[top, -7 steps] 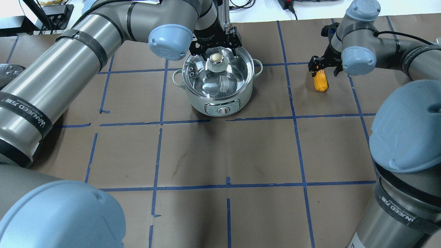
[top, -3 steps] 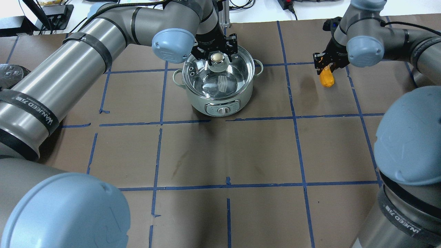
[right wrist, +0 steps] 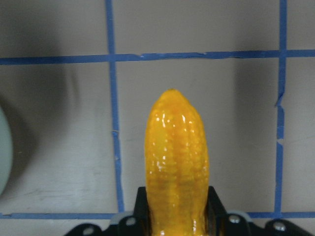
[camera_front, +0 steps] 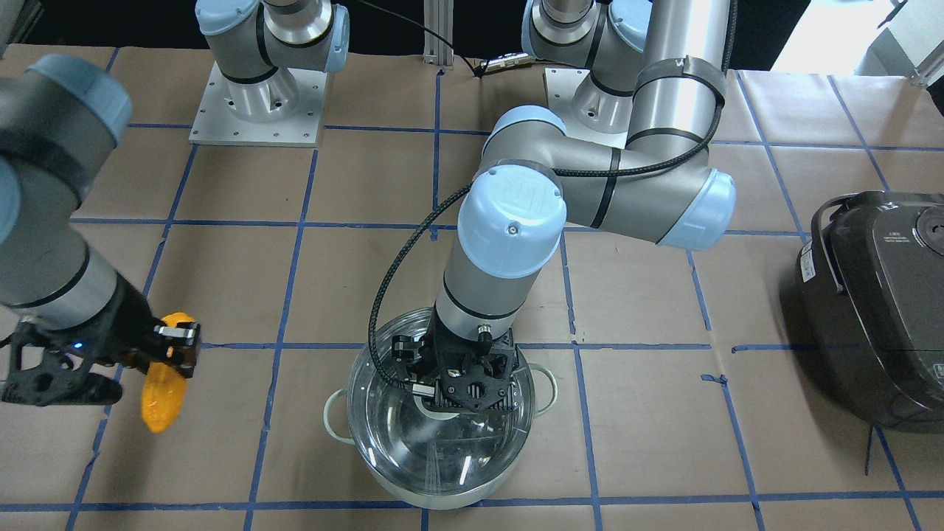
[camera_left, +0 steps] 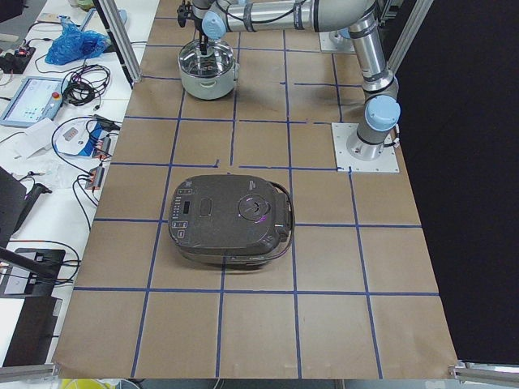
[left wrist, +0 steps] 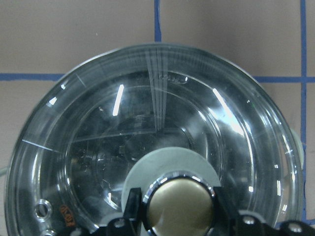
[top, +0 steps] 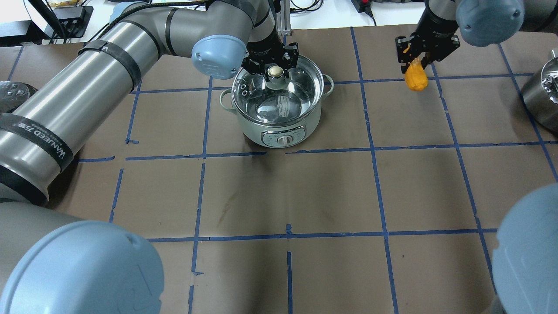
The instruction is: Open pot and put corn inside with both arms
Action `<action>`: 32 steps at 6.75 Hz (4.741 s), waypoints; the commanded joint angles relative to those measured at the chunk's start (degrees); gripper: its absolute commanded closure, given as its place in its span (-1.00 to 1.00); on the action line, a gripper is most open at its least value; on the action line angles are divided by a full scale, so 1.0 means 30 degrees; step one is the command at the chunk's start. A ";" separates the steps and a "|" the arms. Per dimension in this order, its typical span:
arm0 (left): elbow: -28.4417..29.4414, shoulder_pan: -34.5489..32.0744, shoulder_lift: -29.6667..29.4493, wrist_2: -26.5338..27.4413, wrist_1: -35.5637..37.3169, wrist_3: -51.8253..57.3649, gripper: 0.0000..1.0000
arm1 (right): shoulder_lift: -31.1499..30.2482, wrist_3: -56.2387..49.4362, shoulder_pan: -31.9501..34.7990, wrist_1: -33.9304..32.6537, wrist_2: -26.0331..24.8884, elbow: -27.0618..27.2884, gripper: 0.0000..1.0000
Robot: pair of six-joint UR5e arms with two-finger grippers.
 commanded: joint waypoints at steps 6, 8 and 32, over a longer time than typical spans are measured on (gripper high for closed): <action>-0.1113 0.7203 0.1060 0.0363 -0.2711 1.0522 0.95 | 0.6196 0.8657 0.7669 -0.1923 0.0393 -0.5290 0.87; -0.5525 0.7412 0.0970 0.0859 0.3300 1.0740 0.95 | 0.6910 0.8612 0.7706 -0.2630 0.0038 -0.5211 0.86; -0.5285 0.4628 0.9671 0.2472 -0.7658 0.9773 -1.00 | -0.6418 0.4920 0.2843 0.7272 -0.0608 0.1499 -1.00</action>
